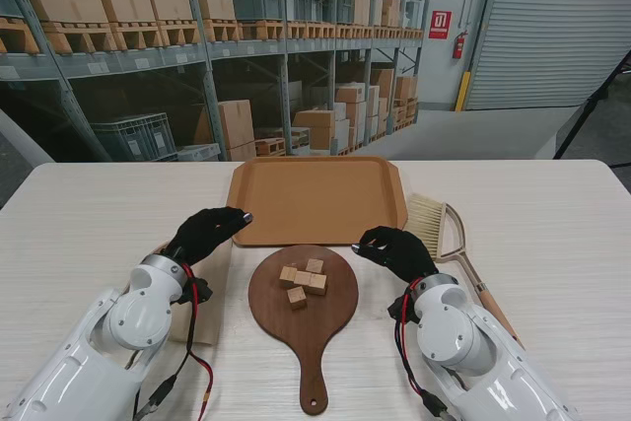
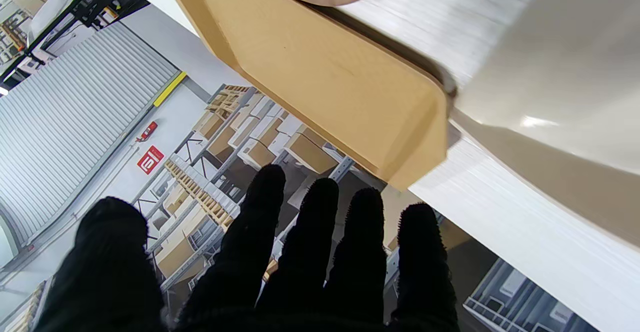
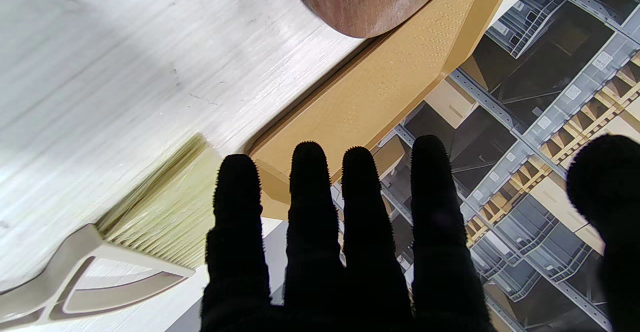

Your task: Sweep wood blocks off a wooden cutting board into a dustpan and pour them into a container

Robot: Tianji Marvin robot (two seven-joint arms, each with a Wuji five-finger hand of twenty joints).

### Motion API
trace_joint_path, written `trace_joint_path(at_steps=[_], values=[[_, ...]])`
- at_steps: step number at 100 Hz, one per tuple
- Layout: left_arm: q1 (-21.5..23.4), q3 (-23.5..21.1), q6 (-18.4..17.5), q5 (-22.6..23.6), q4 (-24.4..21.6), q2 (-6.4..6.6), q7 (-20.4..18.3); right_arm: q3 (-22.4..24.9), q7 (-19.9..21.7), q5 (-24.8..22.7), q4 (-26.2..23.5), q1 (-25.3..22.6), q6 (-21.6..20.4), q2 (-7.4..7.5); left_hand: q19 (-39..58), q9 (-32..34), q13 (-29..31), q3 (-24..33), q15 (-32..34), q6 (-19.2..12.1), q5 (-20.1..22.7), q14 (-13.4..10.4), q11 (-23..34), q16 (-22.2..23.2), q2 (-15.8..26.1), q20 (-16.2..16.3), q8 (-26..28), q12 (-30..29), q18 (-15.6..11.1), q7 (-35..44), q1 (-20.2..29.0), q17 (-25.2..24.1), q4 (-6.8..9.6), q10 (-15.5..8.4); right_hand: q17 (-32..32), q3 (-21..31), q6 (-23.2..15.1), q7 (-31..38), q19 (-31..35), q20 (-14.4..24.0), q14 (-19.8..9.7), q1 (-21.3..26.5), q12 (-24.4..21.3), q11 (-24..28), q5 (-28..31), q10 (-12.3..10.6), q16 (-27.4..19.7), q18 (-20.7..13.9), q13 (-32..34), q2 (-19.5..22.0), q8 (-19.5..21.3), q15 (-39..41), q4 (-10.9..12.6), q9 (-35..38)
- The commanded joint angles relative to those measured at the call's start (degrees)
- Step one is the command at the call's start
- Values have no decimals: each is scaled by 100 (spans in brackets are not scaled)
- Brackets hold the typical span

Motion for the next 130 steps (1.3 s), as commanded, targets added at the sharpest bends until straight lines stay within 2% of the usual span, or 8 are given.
trace_joint_path(at_steps=[1,12,23,35,54,70,99,130], values=[[158,-144,-71,88,-108,131,-126,-11,84,-29,-19,-53,-36,5,-146,-227,-277,36,-130,30,-215,95,-136,-66,-134,-214,-159,-80,-86,-106,-224,-104,-16,-12,16,-134,-79,63,-115,154,-57,-158,9,111,-95,-39,-58,94,59,74,-27,8,158,62],[446,-527,-208,410,-363,215,-317,3,105,-43,-25,-68,-64,15,-289,-374,-393,53,-264,102,-319,70,-216,-124,-265,-290,-232,-116,-117,-290,-309,-146,-13,-28,17,-135,-77,65,-117,155,-59,-151,13,108,-87,-30,-55,92,63,75,-25,11,160,60],[745,-913,-370,782,-597,276,-414,20,136,-52,-23,-97,-89,27,-342,-592,-491,51,-336,397,-615,40,-255,-138,-426,-324,-423,-132,-163,-666,-372,-174,-21,-18,16,-135,-77,61,-118,156,-62,-148,17,107,-89,-37,-54,93,59,73,-25,10,161,61],[1082,-1326,-548,1146,-855,333,-537,49,148,-70,-24,-145,-94,37,-369,-801,-572,59,-398,560,-702,-4,-294,-149,-657,-344,-602,-164,-204,-952,-446,-197,-22,-6,22,-136,-79,61,-116,158,-55,-143,23,111,-86,-36,-53,93,64,76,-22,11,162,69],[1634,-1907,-757,1600,-1240,439,-1001,89,101,-38,1,-192,-15,19,-515,-1100,-797,57,-588,614,-881,-74,-420,-236,-944,-421,-746,-244,-332,-1169,-491,-277,-17,-48,13,-138,-72,64,-120,158,-66,-141,27,111,-83,-36,-53,90,50,76,-19,7,162,68],[2115,-2284,-894,2122,-1501,493,-1219,89,55,3,8,-204,22,3,-642,-1250,-929,88,-713,636,-966,-111,-490,-312,-1291,-490,-836,-314,-404,-1243,-427,-313,-4,-71,13,-125,-70,62,-120,161,-57,-138,28,109,-85,-33,-50,90,49,77,-19,11,163,54],[2943,-2868,-764,2579,-1927,495,-1456,103,47,-11,-10,-247,25,6,-811,-1382,-1073,163,-819,667,-1000,-100,-568,-410,-1895,-584,-947,-410,-479,-1281,-97,-341,16,-67,15,-122,-67,65,-119,163,-50,-139,30,115,-76,-32,-51,92,48,74,-16,12,161,53],[3527,-3231,-523,2891,-2123,469,-1581,97,21,7,-22,-272,45,-3,-828,-1219,-917,215,-756,650,-839,-60,-551,-416,-2188,-600,-1002,-430,-511,-1230,183,-285,21,-76,6,-112,-61,59,-125,164,-51,-136,29,114,-83,-31,-50,90,46,78,-17,15,161,46]])
